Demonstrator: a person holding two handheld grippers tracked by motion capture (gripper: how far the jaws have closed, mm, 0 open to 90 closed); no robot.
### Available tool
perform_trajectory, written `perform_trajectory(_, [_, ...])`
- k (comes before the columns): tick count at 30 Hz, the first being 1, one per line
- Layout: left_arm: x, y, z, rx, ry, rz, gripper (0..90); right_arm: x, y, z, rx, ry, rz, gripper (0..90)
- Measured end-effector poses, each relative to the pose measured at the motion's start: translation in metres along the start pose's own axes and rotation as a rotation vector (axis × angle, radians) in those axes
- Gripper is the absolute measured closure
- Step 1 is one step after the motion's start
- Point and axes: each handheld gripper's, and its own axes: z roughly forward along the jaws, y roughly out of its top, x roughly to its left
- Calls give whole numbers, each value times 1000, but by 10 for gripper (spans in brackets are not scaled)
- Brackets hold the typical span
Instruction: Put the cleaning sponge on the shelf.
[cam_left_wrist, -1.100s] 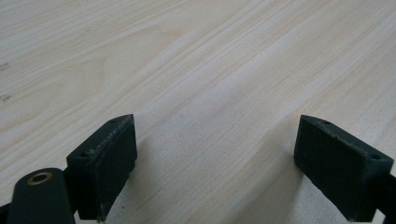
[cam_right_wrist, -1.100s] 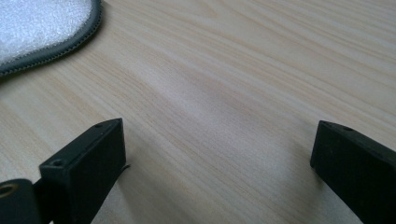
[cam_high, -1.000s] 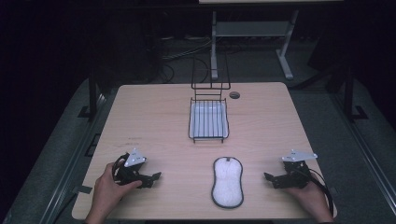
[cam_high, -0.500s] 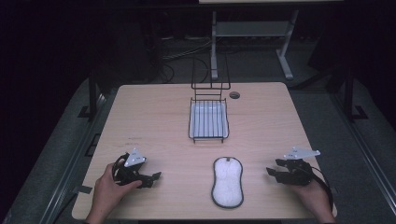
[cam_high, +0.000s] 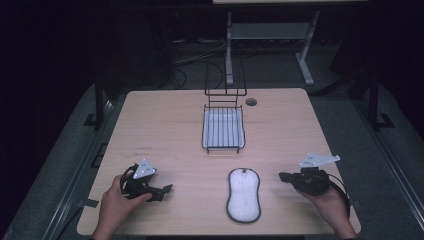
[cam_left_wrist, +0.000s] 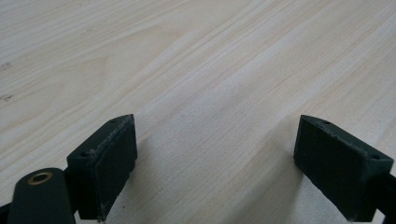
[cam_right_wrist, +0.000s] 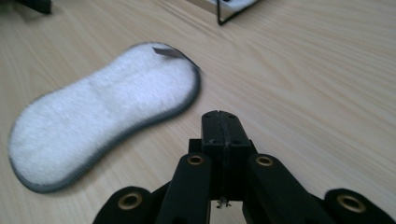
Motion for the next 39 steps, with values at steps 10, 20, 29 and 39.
perform_trajectory(10, [0,0,0,0,1,-4,127,23,25,23,-15,85,-61,897])
perform_trajectory(20, [0,0,0,-2,1,-5,127,30,32,46,27,98,-80,897])
perform_trajectory(29, [0,0,0,-2,1,-6,127,30,33,60,70,92,-77,897])
perform_trajectory(39, [0,0,0,1,0,-4,127,29,35,74,108,76,-80,897])
